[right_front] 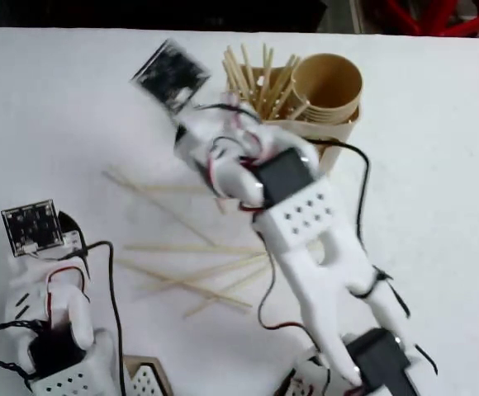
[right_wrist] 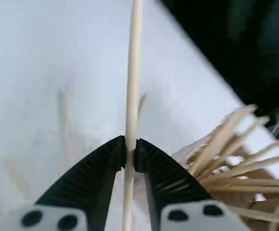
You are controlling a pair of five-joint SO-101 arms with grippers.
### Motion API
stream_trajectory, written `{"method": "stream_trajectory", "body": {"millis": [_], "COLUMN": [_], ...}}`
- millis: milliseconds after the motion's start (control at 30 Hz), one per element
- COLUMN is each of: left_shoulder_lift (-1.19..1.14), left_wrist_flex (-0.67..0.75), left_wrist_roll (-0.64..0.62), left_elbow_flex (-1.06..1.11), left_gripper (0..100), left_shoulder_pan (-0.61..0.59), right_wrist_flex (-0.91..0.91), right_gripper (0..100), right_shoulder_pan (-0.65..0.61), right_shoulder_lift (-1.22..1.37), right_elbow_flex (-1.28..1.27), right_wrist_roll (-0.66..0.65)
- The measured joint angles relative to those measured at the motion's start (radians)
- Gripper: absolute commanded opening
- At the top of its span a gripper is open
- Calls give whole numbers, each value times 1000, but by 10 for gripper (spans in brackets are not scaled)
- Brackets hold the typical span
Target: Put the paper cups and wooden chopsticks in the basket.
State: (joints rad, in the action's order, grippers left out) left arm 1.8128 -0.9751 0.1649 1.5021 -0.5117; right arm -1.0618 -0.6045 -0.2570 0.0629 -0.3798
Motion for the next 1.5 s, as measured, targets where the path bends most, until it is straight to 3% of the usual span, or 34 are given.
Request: {"method": "stream_trajectory", "body": {"millis": [433, 667, 767, 867, 1100, 1267, 1500], "left_shoulder_lift": [0, 0, 0, 0, 0, 0, 0], "left_wrist_flex": [0, 5, 5, 5, 5, 5, 5], "left_wrist_roll": [0, 0, 0, 0, 0, 0, 0], "left_elbow_flex": [11, 28, 28, 28, 28, 28, 28], "left_gripper": [127, 127, 127, 127, 127, 127, 127], "left_shoulder_pan": [0, 0, 0, 0, 0, 0, 0], "right_wrist_flex": [497, 643, 647, 609, 387, 175, -112], "right_gripper": [19, 23, 117, 219, 222, 222, 225], "right_shoulder_pan": [206, 276, 293, 290, 227, 94, -52], "right_shoulder_lift": [15, 167, 218, 230, 109, 15, 72], "right_elbow_flex": [-2, -2, -2, -2, -2, -2, -2], "right_wrist_roll": [267, 308, 308, 308, 301, 157, -5]}}
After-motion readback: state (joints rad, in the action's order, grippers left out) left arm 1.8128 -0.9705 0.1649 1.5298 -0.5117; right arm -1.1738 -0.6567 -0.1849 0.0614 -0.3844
